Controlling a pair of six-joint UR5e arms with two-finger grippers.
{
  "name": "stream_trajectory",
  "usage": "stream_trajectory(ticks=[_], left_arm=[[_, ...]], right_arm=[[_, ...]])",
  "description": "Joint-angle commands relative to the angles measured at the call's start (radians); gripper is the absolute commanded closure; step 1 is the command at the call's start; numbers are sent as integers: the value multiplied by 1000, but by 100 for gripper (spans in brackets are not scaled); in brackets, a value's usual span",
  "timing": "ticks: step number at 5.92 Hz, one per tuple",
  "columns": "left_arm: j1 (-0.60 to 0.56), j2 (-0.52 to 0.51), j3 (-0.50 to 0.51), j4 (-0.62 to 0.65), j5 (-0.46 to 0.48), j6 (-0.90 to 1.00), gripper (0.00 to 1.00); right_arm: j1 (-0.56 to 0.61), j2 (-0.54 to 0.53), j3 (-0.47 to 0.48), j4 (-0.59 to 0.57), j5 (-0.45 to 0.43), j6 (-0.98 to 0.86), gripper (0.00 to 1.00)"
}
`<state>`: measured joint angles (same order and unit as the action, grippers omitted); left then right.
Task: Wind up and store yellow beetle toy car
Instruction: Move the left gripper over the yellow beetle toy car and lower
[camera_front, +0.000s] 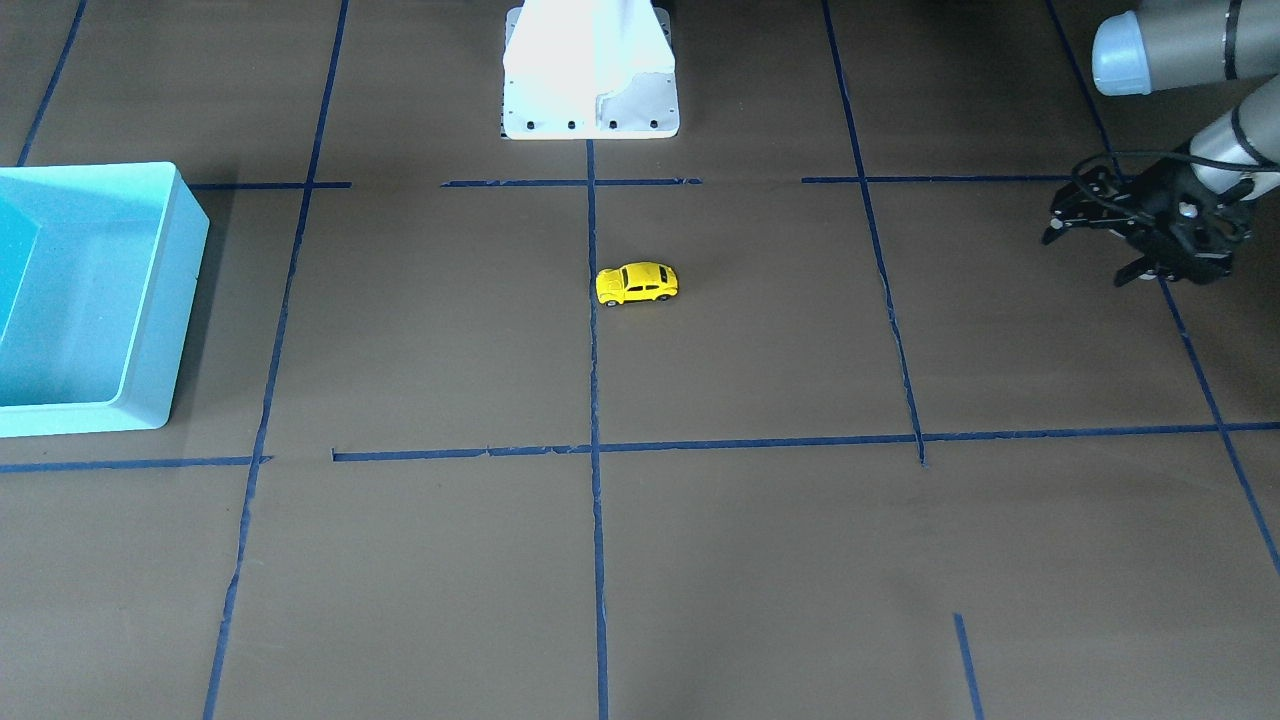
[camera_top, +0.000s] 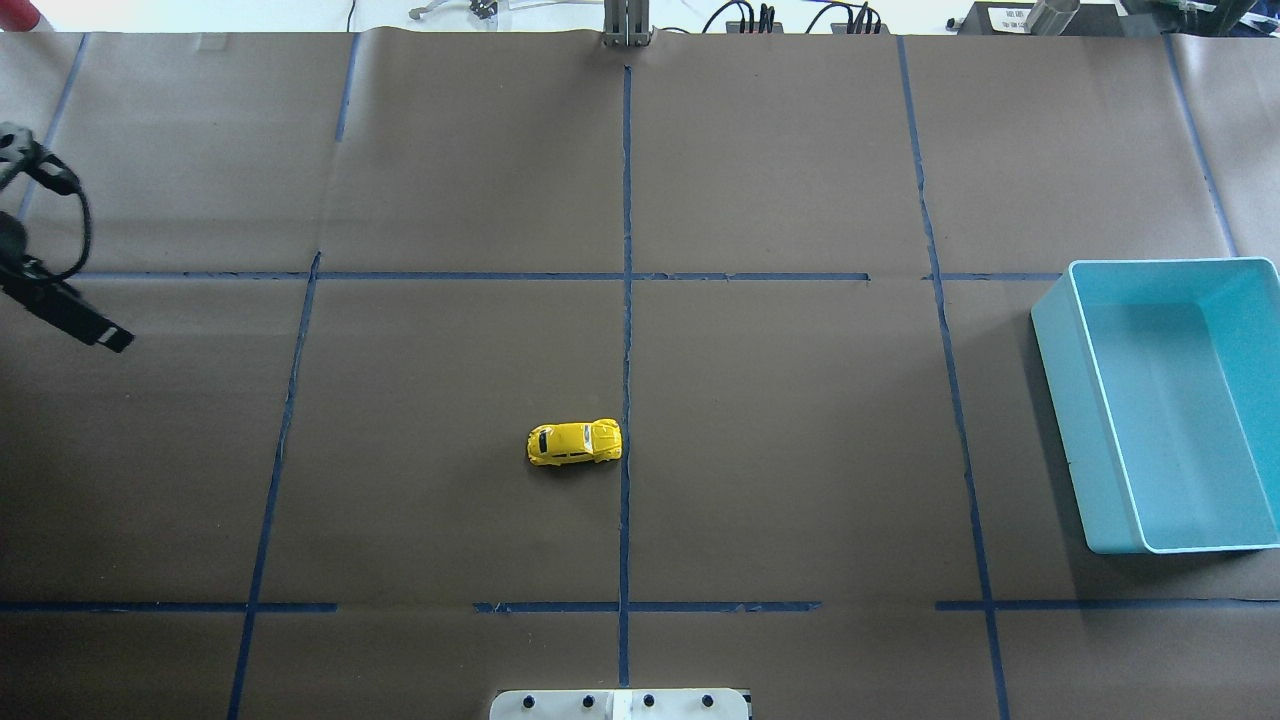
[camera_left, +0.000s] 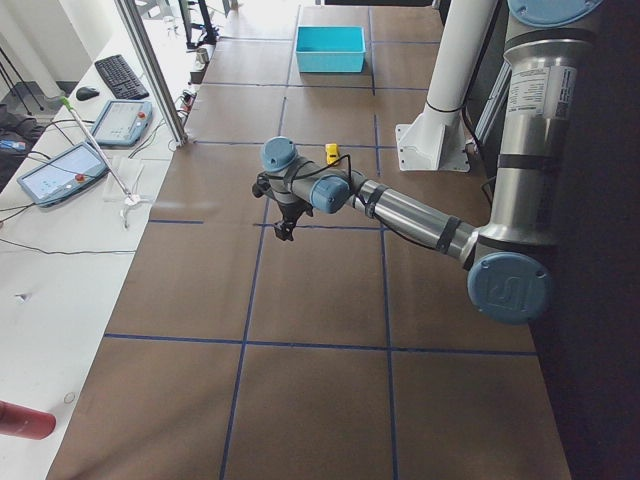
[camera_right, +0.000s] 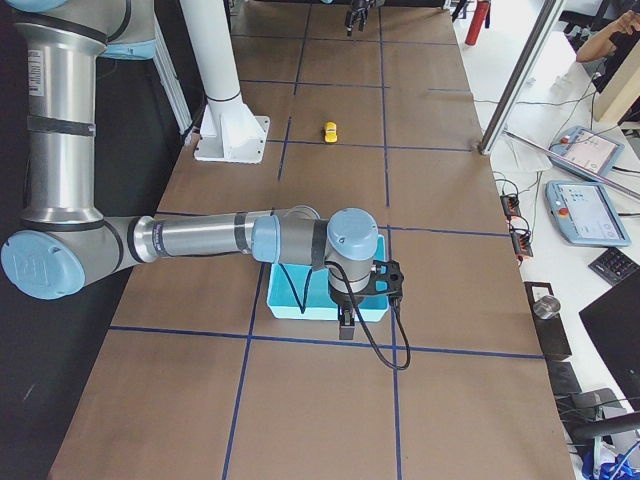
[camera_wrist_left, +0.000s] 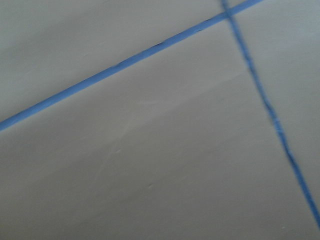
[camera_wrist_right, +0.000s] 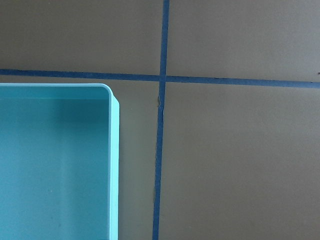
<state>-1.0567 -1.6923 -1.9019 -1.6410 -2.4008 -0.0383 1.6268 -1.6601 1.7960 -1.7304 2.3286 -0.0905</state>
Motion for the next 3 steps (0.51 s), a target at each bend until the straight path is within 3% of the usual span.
stream_trajectory(ticks=[1, 2, 3], left_arm=[[169, -197, -16, 3, 3, 0, 0], [308, -308, 1, 6, 11, 0, 0], [369, -354, 3, -2, 52, 0, 0]], right_arm=[[-1, 0, -3, 0, 0, 0, 0], [1, 0, -4, -1, 0, 0, 0], [-1, 0, -6, -2, 0, 0, 0]])
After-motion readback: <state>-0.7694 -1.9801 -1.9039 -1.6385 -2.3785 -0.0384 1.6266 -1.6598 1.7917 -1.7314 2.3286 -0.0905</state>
